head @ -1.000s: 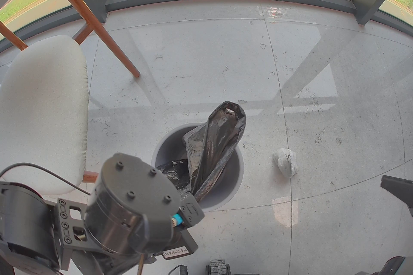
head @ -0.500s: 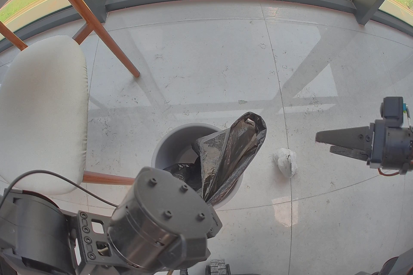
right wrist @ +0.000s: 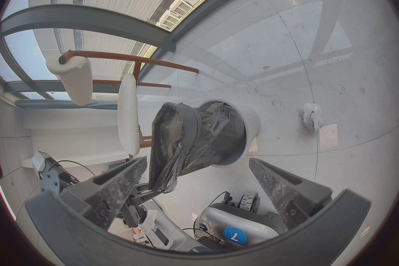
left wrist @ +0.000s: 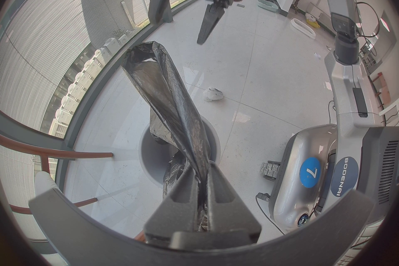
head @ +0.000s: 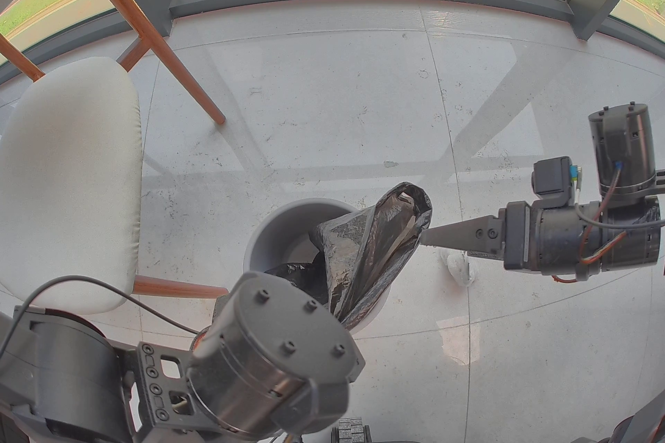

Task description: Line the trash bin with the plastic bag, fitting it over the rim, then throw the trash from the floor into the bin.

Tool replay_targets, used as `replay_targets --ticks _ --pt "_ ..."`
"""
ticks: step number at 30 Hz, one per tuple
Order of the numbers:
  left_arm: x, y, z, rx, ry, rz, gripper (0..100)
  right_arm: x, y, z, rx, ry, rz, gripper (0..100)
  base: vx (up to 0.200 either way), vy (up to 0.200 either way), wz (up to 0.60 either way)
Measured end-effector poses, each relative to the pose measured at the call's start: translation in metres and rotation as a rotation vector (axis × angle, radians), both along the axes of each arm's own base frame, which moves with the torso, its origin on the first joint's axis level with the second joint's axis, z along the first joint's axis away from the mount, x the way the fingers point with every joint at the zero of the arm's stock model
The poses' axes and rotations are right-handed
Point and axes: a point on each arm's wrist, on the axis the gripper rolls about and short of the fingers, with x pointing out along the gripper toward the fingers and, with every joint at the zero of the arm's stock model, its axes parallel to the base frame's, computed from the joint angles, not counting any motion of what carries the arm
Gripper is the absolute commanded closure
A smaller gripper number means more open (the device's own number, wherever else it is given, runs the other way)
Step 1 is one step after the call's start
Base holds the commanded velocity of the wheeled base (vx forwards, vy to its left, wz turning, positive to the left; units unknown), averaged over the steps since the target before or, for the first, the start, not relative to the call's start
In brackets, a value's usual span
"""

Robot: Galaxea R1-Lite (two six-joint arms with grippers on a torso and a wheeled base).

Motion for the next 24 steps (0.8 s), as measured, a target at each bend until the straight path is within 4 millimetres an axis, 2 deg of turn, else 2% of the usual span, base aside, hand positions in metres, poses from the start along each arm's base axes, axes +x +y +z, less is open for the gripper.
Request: replay_targets --ticks 13,24 --pt "0.002 -0.005 -0.004 0.01 0.005 -0.001 100 0.028 0.026 -0.012 -0.034 0.032 0.007 0 0.0 0.0 0.0" --pt "0.005 -0.005 -0.004 0.007 0.005 0.012 100 0.042 0.037 -0.029 -0.079 0.06 -0.01 0 0.0 0.0 0.0"
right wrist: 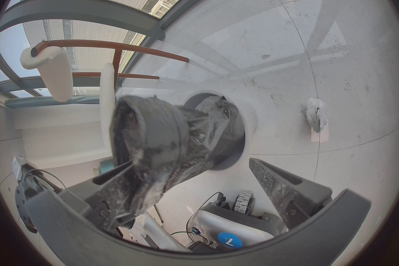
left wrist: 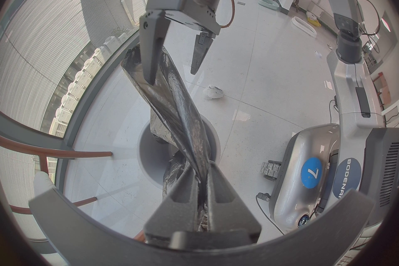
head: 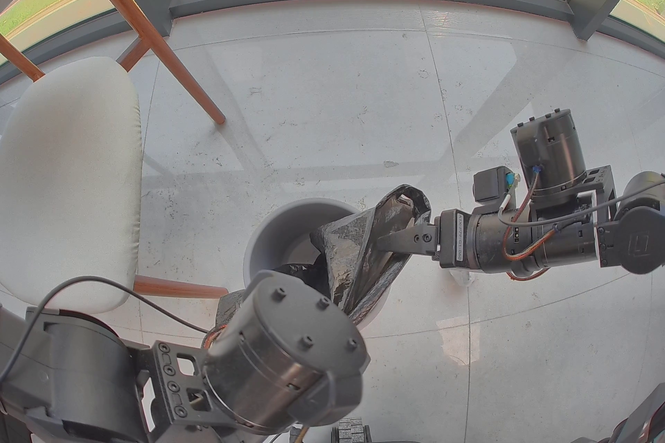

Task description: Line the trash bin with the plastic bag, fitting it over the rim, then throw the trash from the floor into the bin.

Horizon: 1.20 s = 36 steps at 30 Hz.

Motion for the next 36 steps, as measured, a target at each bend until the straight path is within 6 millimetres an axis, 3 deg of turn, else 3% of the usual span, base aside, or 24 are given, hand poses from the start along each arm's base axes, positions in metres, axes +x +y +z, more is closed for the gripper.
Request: replay_targets --ticks 5,6,22,30,31,36 --pt "0.003 0.001 0.001 -0.002 -0.015 0.032 100 0.005 0.003 -0.008 -0.025 0.012 -0.017 0 0.0 0.0 0.0" --pt "0.004 0.001 0.002 -0.004 -0.016 0.034 100 0.006 0.004 -0.01 -0.027 0.014 -0.018 100 0.0 0.0 0.0" --pt "0.009 0.001 0.0 -0.006 -0.013 0.057 100 0.026 0.018 -0.01 -0.041 -0.017 -0.062 100 0.0 0.0 0.0" --pt "0.02 -0.014 -0.007 -0.03 -0.003 0.086 100 0.038 0.022 -0.011 -0.066 -0.058 -0.043 100 0.0 0.0 0.0" --pt "0.022 -0.016 -0.008 -0.029 -0.002 0.087 0 0.04 0.022 -0.011 -0.077 -0.072 -0.034 100 0.0 0.0 0.0" --pt "0.029 -0.022 -0.015 -0.012 0.009 0.097 0 0.055 0.015 -0.018 -0.185 -0.16 0.031 100 0.0 0.0 0.0"
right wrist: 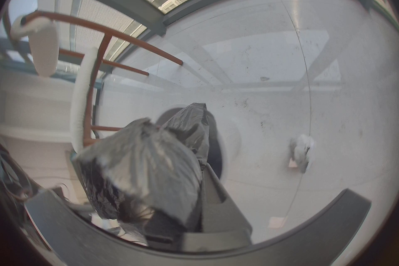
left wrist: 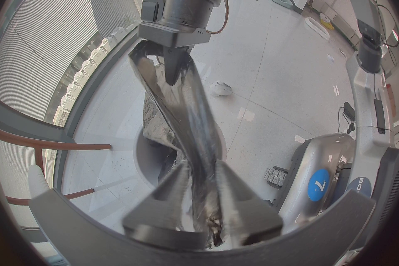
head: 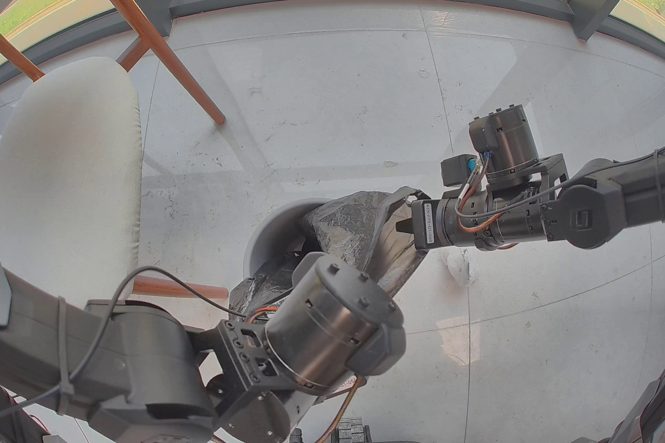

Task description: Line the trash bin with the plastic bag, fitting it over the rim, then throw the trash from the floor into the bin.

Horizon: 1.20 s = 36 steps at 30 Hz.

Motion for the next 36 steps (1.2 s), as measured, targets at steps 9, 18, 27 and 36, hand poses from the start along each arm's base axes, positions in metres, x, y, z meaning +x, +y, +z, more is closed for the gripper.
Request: replay_targets --ticks 9,18,27,36 --pt "0.027 0.016 -0.02 0.05 0.041 0.103 0 0.03 -0.011 -0.023 -0.061 -0.062 -0.015 100 0.0 0.0 0.0" --pt "0.031 0.004 -0.038 -0.007 0.052 0.135 0 0.036 -0.012 -0.034 -0.075 -0.044 -0.026 100 0.0 0.0 0.0" --pt "0.033 -0.039 -0.053 -0.127 -0.022 0.13 0 0.038 -0.013 -0.037 -0.083 -0.038 -0.036 100 0.0 0.0 0.0" --pt "0.051 -0.068 -0.045 -0.174 -0.086 0.175 0 0.038 -0.013 -0.036 -0.083 -0.04 -0.037 100 0.0 0.0 0.0"
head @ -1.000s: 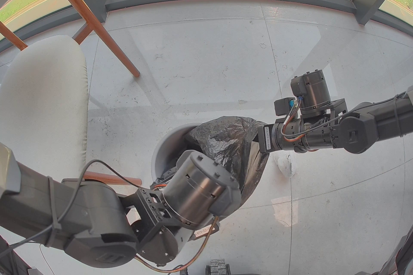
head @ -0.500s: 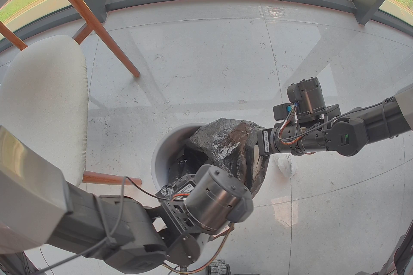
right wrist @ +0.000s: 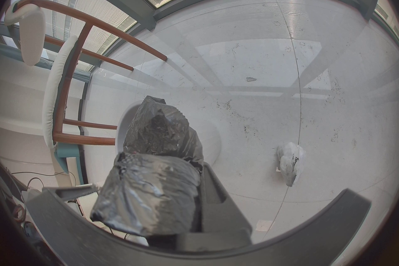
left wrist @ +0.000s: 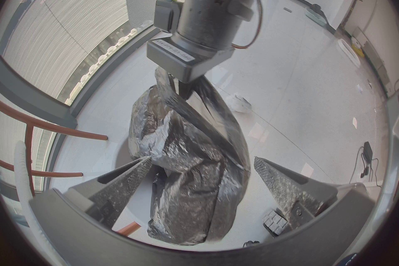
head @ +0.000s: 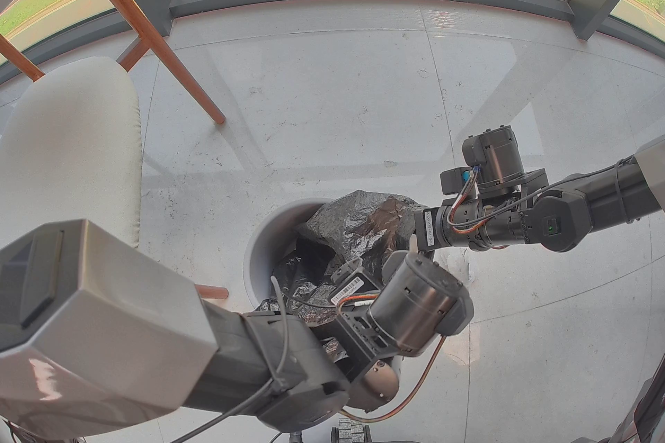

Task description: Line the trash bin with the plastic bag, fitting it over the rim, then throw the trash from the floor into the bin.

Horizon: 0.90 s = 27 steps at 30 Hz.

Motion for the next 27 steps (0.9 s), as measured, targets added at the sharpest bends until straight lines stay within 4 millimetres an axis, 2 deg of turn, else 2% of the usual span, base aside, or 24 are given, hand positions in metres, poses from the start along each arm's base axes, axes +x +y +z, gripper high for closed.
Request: replay_targets --ticks 5,15,23,27 --pt "0.019 -0.007 0.007 -0.032 -0.043 0.06 0 -0.001 0.0 0.001 0.002 -0.003 0.001 100 0.0 0.0 0.0" --pt "0.045 -0.023 -0.002 -0.052 -0.079 0.125 0 -0.001 0.001 0.003 -0.004 -0.014 -0.013 100 0.0 0.0 0.0" --pt "0.069 -0.016 -0.005 -0.051 -0.093 0.188 0 -0.001 -0.001 0.003 -0.005 -0.012 -0.015 100 0.0 0.0 0.0" --pt "0.072 -0.011 -0.009 -0.033 -0.084 0.199 0 -0.001 -0.001 0.003 -0.005 -0.013 -0.018 100 0.0 0.0 0.0"
